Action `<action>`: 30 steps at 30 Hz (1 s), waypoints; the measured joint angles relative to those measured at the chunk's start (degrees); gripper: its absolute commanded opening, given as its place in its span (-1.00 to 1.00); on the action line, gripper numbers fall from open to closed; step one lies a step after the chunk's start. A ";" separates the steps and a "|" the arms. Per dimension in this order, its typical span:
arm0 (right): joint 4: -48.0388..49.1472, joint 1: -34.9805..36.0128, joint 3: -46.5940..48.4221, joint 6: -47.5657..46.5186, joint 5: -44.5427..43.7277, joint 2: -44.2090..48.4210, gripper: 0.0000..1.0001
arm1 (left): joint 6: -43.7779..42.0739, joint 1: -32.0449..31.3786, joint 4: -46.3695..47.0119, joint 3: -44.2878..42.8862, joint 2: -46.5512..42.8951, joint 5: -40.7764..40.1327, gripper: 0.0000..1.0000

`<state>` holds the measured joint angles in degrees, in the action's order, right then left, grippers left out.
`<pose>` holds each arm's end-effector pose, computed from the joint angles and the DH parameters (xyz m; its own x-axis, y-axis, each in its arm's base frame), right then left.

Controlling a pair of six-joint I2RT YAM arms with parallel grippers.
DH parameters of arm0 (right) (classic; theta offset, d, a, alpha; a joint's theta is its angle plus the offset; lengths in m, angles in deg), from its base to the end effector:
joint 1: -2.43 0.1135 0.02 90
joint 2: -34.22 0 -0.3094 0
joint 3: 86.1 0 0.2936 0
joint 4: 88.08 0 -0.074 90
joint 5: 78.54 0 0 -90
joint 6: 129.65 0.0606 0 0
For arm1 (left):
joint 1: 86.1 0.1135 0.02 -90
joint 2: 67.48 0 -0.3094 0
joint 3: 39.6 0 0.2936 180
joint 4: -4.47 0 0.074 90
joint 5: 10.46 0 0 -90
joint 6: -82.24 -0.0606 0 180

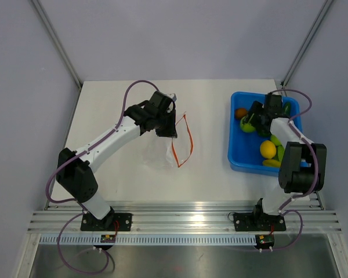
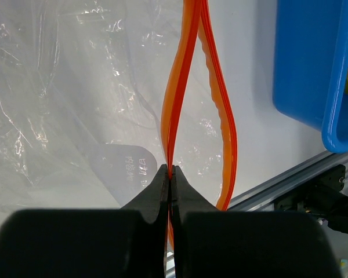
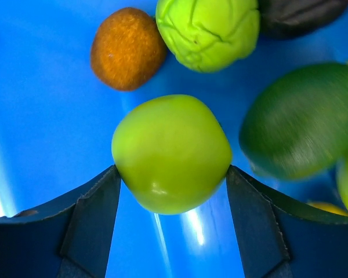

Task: Place the food in the zip-top bag and seal the zipper
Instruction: Pick up the fake fruit from the bin, then place the fake fruit in the zipper food storage bag.

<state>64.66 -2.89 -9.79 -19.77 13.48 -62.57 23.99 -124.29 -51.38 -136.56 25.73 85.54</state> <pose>0.4205 -0.0370 0.2184 -0.6695 0.4037 -0.6235 0.3155 0.9145 0.2532 0.3205 -0.2602 0.3357 -0.8775 0.0244 -0.4790 0.2394 0.8877 -0.3934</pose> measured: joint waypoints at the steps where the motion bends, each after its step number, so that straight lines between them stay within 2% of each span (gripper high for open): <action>1: -0.33 0.00 -0.55 0.13 -0.15 1.36 -0.22 | 0.00 -0.02 0.02 0.00 0.00 0.04 -1.00; 8: -3.32 0.00 -3.17 1.25 -2.19 12.70 -0.24 | 0.02 -1.01 -0.35 -2.40 1.18 0.85 -1.00; 17: -10.67 0.00 -4.76 1.79 -2.56 26.25 -0.25 | 0.26 -3.50 -0.22 -18.38 12.55 5.14 -1.00; 21: -13.84 0.00 -4.79 1.64 -2.29 31.71 -0.28 | 0.90 -5.44 -1.44 -27.34 20.59 7.17 -1.00; 25: -16.50 0.00 -4.74 1.31 0.87 35.41 -0.33 | 1.68 -7.19 -2.21 -34.18 27.26 8.35 -1.00; 30: -18.88 0.04 -4.37 1.07 9.44 36.81 -0.32 | 2.84 -8.41 -2.97 -35.95 30.14 9.51 -1.00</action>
<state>45.78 -2.85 -14.17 -18.70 22.92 -25.77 26.83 -132.71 -54.35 -172.51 55.87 95.04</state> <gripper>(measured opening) 0.701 0.005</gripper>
